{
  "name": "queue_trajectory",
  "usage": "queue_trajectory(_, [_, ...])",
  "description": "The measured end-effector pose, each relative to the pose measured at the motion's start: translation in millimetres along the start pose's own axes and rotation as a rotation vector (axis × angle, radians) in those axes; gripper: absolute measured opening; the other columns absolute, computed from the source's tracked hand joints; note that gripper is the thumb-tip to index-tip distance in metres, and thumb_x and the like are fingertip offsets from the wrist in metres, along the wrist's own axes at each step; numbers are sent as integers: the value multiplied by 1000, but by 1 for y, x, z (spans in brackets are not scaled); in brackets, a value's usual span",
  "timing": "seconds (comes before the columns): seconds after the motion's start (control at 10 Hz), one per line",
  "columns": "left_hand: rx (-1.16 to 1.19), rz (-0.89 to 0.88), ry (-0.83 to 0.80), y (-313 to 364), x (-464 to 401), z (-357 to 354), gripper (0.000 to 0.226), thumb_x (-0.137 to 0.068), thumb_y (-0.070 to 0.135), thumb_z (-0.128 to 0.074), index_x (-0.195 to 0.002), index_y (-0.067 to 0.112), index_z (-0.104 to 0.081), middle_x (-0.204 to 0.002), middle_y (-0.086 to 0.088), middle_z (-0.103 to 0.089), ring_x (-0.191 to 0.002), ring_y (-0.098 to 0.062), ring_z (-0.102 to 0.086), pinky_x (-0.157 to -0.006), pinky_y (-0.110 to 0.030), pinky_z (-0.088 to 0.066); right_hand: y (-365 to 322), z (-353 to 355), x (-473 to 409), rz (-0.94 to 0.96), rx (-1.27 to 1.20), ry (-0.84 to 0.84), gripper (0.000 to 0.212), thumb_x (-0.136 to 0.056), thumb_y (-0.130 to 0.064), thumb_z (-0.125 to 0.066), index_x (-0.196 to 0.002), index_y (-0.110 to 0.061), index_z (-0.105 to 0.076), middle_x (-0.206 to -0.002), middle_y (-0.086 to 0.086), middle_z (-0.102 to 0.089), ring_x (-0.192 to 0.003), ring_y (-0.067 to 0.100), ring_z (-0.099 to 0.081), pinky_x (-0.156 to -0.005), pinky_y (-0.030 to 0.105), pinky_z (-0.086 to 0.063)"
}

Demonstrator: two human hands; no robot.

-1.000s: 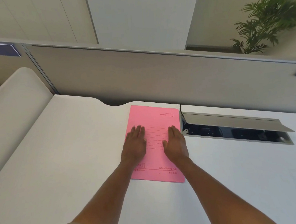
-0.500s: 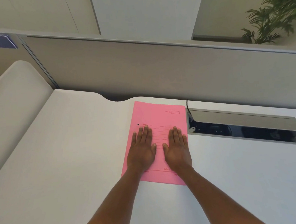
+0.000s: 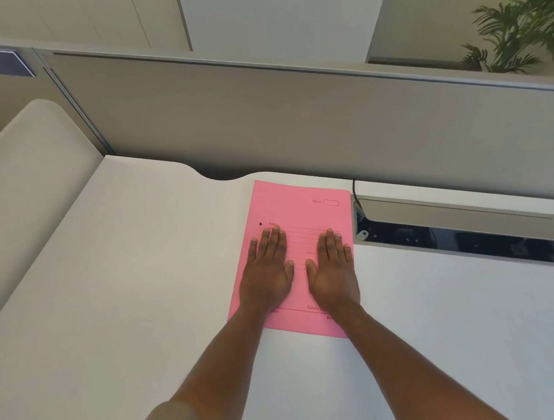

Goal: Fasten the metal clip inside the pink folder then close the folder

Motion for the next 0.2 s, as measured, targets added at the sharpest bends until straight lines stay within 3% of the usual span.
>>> queue_trajectory(0.1, [61,33,-67,15,-3,17,68,-104,41,-25,-159,9,-1,-167,-10,3,-154,-27,8,-125,-46,-6,1,7,5,1,-27,-38,69,-99,-42,-19,-155,-7,2,-165,12,1,-152,25,2,-124,41,2])
queue_trajectory(0.2, [95,46,27,26,-11,35,69,-104,39,-28,-159,8,-1,-167,-11,3,-154,-29,8,-125,-46,-6,-3,22,-1,17,-62,-15,69,-102,-40,-25,-154,-8,8,-164,11,8,-152,24,8,-124,42,2])
Point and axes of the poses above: each hand's wrist, its own x-axis away from the middle knuckle, its own z-axis out of the back of the hand, y = z × x, the point moved 1 cm from there along -x, towards the middle knuckle
